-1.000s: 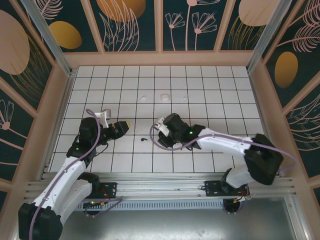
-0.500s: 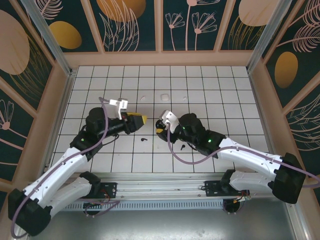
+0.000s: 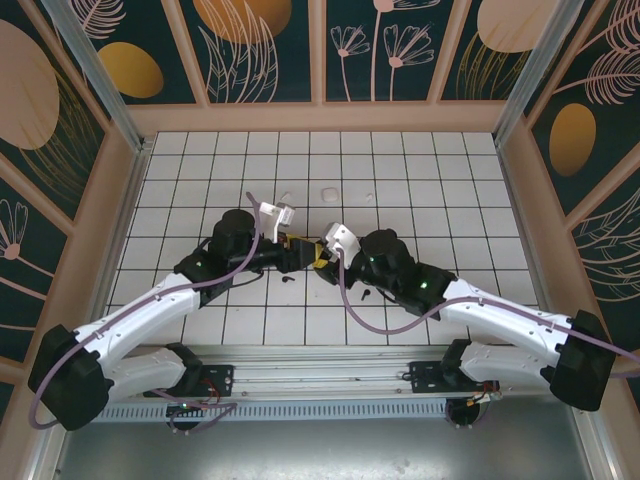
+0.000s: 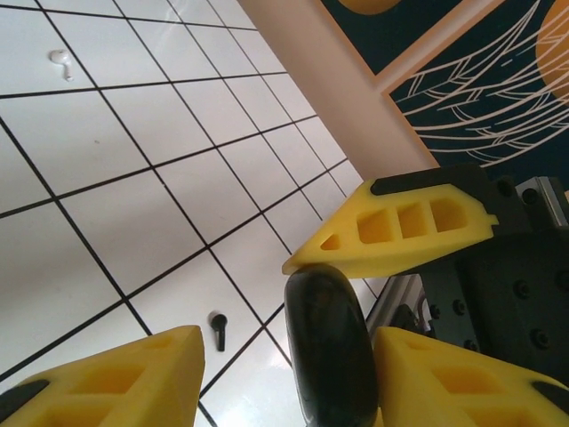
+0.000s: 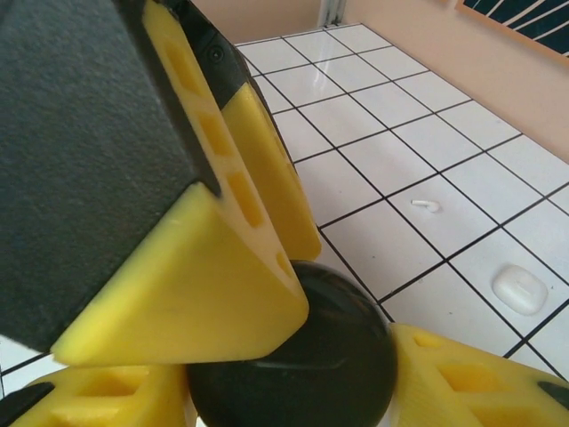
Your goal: Insert wireless bluetooth earbuds into charging case
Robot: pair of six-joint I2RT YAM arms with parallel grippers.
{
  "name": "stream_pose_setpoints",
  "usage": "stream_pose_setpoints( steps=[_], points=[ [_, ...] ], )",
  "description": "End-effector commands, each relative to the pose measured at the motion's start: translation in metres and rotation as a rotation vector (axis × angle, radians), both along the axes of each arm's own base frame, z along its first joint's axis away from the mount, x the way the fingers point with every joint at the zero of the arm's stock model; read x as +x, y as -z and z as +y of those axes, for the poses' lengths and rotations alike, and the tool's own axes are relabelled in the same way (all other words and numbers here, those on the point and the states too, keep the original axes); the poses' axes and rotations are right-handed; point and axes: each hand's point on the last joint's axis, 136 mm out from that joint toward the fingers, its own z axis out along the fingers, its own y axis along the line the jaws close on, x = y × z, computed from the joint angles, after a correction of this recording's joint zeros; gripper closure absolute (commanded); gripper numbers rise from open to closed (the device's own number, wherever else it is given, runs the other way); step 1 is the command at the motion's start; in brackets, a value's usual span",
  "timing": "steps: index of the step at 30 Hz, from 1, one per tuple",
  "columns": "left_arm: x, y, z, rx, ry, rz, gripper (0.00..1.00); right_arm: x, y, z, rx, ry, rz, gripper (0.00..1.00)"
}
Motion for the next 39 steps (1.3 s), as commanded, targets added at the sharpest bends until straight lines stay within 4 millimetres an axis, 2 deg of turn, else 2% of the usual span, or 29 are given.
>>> stream_pose_setpoints(
  steps=[1, 5, 8, 11, 14, 16, 18, 21, 23, 25, 29, 31, 39],
  points=[
    [0.002, -0.018, -0.009, -0.044, 0.033, -0.058, 0.57, -0.003, -0.018, 0.001, 0.060, -0.003, -0.035, 0.49],
    [0.002, -0.022, -0.010, -0.052, 0.041, -0.072, 0.77, -0.004, -0.021, 0.000, 0.067, -0.008, -0.040, 0.50],
    [0.001, -0.024, -0.009, -0.058, 0.039, -0.079, 0.87, -0.006, -0.023, 0.001, 0.071, -0.019, -0.040, 0.50],
    [-0.001, -0.026, -0.007, -0.066, 0.037, -0.084, 0.85, -0.006, -0.025, 0.001, 0.072, -0.020, -0.040, 0.51],
    [-0.003, -0.027, -0.007, -0.079, 0.040, -0.073, 0.66, -0.006, -0.025, 0.001, 0.071, -0.021, -0.043, 0.52],
    [-0.004, -0.025, -0.008, -0.081, 0.048, -0.059, 0.61, -0.006, -0.025, 0.001, 0.073, -0.019, -0.041, 0.51],
    [-0.005, -0.021, -0.008, -0.076, 0.052, -0.044, 0.62, -0.005, -0.025, 0.001, 0.073, -0.017, -0.043, 0.52],
    [-0.005, -0.013, -0.009, -0.063, 0.057, -0.026, 0.78, -0.005, -0.027, 0.001, 0.073, -0.016, -0.043, 0.52],
    [-0.007, -0.012, -0.010, -0.073, 0.066, -0.018, 0.82, -0.006, -0.028, 0.002, 0.071, -0.019, -0.037, 0.52],
    [-0.007, -0.014, -0.011, -0.081, 0.070, -0.021, 0.80, -0.006, -0.027, 0.001, 0.068, -0.020, -0.032, 0.51],
    [-0.009, -0.018, -0.011, -0.091, 0.080, -0.024, 0.62, -0.006, -0.024, 0.000, 0.058, -0.014, -0.023, 0.51],
    [-0.011, -0.017, -0.012, -0.092, 0.088, -0.015, 0.58, -0.005, -0.023, 0.000, 0.055, -0.011, -0.021, 0.52],
    [-0.011, -0.007, -0.016, -0.091, 0.097, 0.027, 0.67, -0.004, -0.024, 0.001, 0.057, -0.005, -0.015, 0.51]
  ],
)
